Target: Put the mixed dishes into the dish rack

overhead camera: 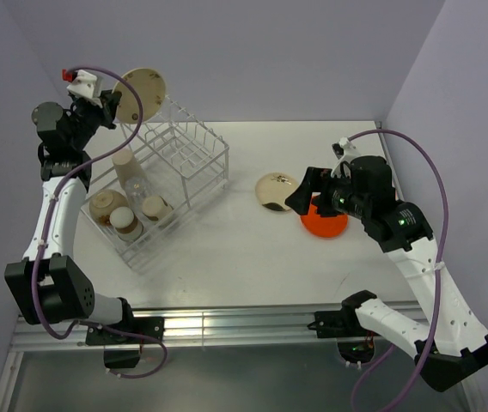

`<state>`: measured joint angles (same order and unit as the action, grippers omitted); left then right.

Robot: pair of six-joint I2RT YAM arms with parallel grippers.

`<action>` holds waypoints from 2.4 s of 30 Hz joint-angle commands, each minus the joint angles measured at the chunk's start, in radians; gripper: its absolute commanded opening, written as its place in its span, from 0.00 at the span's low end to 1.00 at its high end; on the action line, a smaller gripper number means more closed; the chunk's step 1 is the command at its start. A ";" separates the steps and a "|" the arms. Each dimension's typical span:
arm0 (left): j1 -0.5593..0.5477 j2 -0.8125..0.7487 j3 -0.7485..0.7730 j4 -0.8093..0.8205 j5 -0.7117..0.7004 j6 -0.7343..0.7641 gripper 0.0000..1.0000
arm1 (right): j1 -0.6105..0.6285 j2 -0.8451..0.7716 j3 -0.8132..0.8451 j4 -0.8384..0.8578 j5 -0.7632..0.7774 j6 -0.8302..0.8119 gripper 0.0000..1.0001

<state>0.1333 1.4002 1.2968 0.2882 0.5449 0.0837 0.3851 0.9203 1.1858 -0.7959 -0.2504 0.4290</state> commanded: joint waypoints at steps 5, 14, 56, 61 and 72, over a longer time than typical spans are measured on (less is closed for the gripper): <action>-0.004 0.031 0.064 0.092 0.029 -0.036 0.00 | -0.006 -0.015 -0.002 0.014 0.019 -0.007 0.91; -0.043 0.083 0.059 0.086 -0.002 -0.006 0.00 | -0.006 -0.005 0.000 0.020 0.016 -0.003 0.91; -0.072 0.180 0.024 0.042 -0.042 -0.024 0.13 | -0.023 -0.029 -0.034 0.015 0.007 -0.009 0.91; -0.072 0.154 -0.016 0.074 -0.069 -0.039 0.32 | -0.028 -0.032 -0.034 0.011 0.002 -0.012 0.91; -0.070 0.128 -0.053 0.085 -0.112 -0.045 0.62 | -0.031 -0.040 -0.040 0.014 -0.016 -0.007 0.91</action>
<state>0.0597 1.5806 1.2461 0.3210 0.4526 0.0544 0.3618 0.9005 1.1519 -0.7952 -0.2562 0.4290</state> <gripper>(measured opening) 0.596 0.910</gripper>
